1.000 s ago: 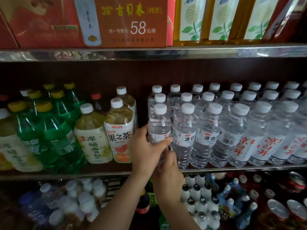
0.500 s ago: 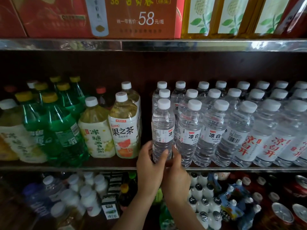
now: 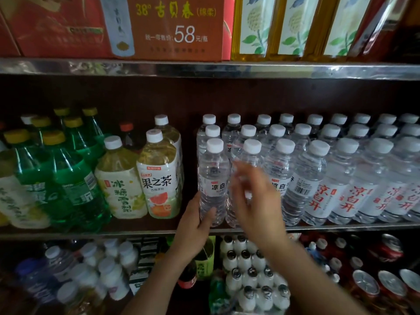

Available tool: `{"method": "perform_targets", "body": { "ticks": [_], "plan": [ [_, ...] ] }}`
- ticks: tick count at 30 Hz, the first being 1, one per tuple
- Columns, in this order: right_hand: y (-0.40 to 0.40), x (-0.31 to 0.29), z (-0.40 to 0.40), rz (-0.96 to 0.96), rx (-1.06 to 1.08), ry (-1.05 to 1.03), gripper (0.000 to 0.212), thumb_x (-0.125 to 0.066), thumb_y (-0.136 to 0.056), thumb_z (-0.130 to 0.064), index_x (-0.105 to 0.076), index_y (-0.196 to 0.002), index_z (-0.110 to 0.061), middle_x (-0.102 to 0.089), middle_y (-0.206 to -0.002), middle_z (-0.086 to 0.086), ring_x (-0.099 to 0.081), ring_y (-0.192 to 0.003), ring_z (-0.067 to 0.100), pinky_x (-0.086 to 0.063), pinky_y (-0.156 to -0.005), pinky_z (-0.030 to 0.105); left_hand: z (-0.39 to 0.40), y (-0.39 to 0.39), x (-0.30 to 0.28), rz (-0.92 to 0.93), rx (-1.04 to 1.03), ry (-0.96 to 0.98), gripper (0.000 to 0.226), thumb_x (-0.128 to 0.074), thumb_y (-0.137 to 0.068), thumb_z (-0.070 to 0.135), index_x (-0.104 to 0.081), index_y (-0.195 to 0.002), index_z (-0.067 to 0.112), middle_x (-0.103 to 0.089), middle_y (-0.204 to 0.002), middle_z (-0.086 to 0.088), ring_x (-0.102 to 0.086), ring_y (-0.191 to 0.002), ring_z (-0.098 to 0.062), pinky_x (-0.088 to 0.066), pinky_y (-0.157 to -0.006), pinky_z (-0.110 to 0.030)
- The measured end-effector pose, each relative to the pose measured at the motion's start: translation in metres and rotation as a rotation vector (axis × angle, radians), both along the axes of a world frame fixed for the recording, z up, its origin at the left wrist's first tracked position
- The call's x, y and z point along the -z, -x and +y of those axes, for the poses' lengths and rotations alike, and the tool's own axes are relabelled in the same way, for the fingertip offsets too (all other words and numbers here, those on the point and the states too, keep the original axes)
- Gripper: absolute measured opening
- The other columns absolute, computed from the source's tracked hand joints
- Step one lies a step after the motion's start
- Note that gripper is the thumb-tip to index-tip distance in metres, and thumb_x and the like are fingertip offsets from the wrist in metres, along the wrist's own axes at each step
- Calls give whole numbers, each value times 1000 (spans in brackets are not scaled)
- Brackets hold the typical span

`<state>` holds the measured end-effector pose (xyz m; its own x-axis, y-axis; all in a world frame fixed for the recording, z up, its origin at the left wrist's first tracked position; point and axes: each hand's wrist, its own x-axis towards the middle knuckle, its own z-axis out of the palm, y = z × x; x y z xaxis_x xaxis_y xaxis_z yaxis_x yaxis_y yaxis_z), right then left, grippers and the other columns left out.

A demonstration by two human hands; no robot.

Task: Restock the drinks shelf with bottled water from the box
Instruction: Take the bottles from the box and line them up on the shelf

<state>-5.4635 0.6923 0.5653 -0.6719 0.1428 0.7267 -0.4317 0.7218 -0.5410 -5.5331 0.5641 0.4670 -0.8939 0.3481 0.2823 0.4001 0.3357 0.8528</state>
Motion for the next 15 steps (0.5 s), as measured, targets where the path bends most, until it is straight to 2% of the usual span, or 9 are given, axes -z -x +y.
{"method": "perform_targets", "body": {
  "ticks": [1, 3, 5, 8, 10, 12, 15],
  "plan": [
    [4, -31, 7, 23, -17, -120, 27, -58, -93, -13, -58, -119, -10, -59, -97, -6, -62, -78, 8, -52, -67, 21, -3, 1, -1, -39, 1, 35, 64, -39, -93, 57, -22, -149, 32, -33, -150, 17, -30, -138, 1, -29, -115, -33],
    [18, -85, 16, -40, -53, -389, 35, -69, -84, -12, -61, -118, -7, -56, -105, -1, -61, -90, 18, -45, -80, 20, -6, 0, 0, -90, 7, 43, 67, -42, -93, 52, -16, -151, 31, -30, -149, 21, -29, -135, 5, -27, -112, -26],
    [35, -120, 20, -248, -99, -599, 54, -76, -77, -19, -56, -127, -11, -57, -115, 5, -58, -105, 23, -42, -90, 24, -5, -2, 0, -123, 7, 9, 68, -44, -92, 50, -17, -150, 28, -34, -144, 22, -34, -131, 6, -30, -109, -23],
    [53, -133, 18, -504, -59, -828, 76, -80, -71, -39, -44, -136, -22, -58, -125, 3, -54, -116, 23, -39, -102, 39, -1, -5, 4, -149, -48, -40, 79, -58, -81, 57, -22, -148, 32, -35, -143, 17, -39, -131, -2, -36, -110, -32],
    [63, -128, 15, -624, -43, -915, 74, -79, -69, -45, -44, -132, -26, -61, -119, -2, -54, -112, 21, -34, -97, 37, 3, -7, 6, -84, -116, -30, 84, -70, -73, 56, -30, -144, 36, -36, -131, 15, -43, -125, -3, -41, -105, -29],
    [71, -125, 11, -721, -102, -921, 69, -80, -68, -43, -47, -126, -25, -60, -112, -3, -54, -103, 18, -39, -87, 33, 7, -8, 6, -51, -166, -58, 82, -77, -68, 50, -38, -140, 38, -39, -121, 17, -48, -120, -4, -45, -103, -30],
    [79, -130, 8, -768, -140, -918, 63, -83, -66, -39, -51, -120, -25, -56, -107, -4, -53, -99, 18, -45, -83, 32, 9, -6, 7, -21, -223, -84, 74, -79, -69, 44, -45, -135, 36, -47, -120, 17, -53, -116, -5, -48, -99, -32]
  ]
}}
